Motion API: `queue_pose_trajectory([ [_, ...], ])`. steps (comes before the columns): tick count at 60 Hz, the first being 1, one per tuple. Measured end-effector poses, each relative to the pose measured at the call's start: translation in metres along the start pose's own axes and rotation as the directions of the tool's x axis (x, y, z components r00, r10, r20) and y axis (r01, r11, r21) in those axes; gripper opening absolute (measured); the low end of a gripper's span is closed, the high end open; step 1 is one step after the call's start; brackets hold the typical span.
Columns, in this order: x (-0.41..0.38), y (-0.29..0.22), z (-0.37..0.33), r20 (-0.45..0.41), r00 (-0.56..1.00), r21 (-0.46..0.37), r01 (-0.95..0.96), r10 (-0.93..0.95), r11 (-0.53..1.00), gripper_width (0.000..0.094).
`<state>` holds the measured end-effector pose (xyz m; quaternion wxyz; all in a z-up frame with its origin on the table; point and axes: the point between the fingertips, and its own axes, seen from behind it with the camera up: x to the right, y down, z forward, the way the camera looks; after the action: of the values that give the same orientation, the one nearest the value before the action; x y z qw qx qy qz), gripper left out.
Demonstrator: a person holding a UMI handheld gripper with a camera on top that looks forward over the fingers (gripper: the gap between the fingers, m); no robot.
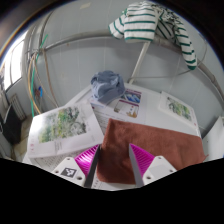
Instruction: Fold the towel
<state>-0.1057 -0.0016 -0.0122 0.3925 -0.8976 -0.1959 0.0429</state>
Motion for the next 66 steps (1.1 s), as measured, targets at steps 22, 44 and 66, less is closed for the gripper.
queue_pose_trajectory([
  [22,0.017,-0.008,0.003,0.025,0.994,0.045,-0.103,0.102,0.994,0.0031],
  [44,0.194,-0.049,-0.081,0.026,0.929,0.198,-0.367,0.369,0.909,0.0035],
  [66,0.3,0.054,-0.04,-0.214,0.909,0.089,-0.346,0.357,0.934,0.0044],
])
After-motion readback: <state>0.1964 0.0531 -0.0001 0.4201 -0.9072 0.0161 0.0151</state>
